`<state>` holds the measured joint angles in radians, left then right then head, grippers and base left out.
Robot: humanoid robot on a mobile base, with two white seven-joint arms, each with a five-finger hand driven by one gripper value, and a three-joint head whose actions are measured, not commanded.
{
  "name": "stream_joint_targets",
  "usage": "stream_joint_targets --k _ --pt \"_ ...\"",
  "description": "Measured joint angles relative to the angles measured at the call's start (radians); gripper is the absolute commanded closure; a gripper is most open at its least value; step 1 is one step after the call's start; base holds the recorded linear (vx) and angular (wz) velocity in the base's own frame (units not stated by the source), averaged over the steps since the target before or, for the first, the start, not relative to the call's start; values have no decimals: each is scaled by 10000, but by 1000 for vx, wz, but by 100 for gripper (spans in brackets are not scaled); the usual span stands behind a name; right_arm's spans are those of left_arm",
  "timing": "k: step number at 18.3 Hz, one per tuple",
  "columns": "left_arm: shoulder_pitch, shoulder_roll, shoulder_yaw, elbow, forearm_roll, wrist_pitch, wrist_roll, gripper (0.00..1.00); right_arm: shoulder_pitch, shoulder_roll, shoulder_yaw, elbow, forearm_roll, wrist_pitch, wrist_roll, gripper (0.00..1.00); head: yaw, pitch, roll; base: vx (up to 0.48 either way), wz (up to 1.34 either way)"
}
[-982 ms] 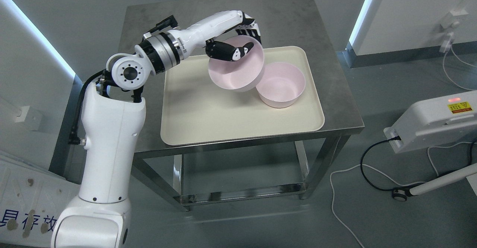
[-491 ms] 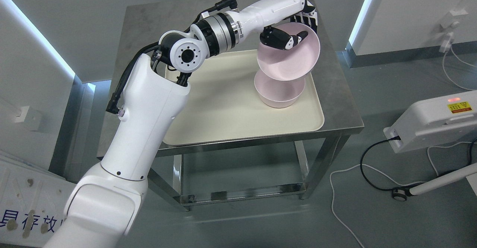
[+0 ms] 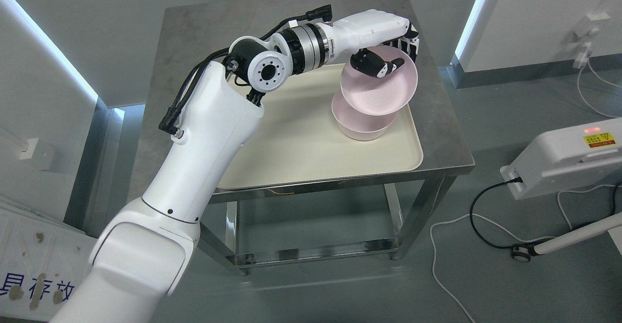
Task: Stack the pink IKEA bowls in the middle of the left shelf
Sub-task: 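Lift the pink bowl with the left hand over the other bowl, then lower the bowl into the other pink bowl and release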
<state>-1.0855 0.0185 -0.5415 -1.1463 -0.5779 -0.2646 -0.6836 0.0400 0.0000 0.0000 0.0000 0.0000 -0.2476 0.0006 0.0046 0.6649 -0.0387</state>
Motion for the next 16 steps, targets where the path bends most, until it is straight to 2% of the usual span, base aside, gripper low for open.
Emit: stream_joint_targets --k 9,14,15,16 --pt "-81 -100 130 833 -504 -179 -90 96 0 0 0 0 0 0 0 0 0 0 0 0 0" --pt "147 -132 351 1016 -621 -406 -673 95 0 0 0 0 0 0 0 0 0 0 0 0 0" --pt "195 -136 429 1028 -630 -439 -797 78 0 0 0 0 0 0 0 0 0 0 0 0 0" --pt "236 -140 526 1040 -637 -457 -867 43 0 0 0 0 0 0 0 0 0 0 0 0 0"
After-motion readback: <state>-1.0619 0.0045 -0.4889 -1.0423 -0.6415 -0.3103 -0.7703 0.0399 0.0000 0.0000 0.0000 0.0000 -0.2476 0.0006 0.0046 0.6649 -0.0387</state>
